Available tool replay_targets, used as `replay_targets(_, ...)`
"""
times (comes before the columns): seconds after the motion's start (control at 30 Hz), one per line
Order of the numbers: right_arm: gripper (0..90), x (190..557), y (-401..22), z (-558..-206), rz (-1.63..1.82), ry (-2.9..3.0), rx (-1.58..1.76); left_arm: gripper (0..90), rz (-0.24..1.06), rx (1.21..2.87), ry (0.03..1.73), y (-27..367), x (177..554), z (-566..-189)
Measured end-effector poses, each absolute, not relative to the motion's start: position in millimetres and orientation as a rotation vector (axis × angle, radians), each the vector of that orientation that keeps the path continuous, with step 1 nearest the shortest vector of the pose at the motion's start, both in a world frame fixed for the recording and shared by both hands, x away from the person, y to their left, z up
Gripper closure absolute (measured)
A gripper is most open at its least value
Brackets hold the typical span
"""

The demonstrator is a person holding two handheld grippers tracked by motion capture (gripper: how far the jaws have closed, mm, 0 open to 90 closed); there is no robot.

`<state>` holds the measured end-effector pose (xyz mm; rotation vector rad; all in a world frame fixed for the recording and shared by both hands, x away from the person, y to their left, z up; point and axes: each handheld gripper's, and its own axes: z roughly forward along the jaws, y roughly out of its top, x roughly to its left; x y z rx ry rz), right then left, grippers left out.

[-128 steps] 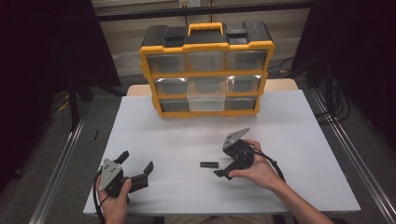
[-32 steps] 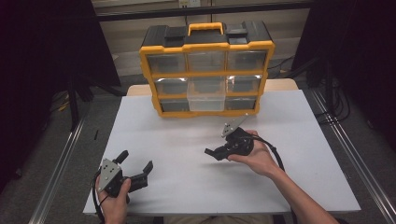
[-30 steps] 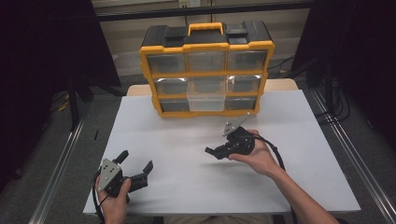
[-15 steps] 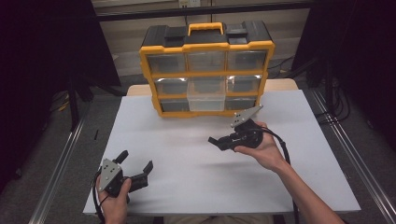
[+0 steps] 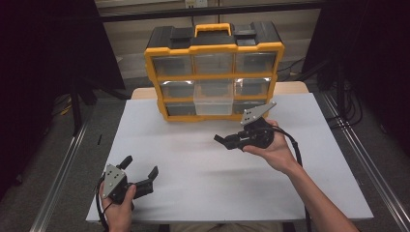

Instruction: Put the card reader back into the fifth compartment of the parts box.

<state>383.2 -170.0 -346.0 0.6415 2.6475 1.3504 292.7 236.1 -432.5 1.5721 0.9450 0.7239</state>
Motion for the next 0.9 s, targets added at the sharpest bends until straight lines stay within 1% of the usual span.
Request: replay_targets(0.9, 73.7, 399.4, -170.6, -298.4, 1.394, 2.562, 0.633, 2.6, 0.720, 1.558, 0.946, 237.1, 292.1, -431.7)
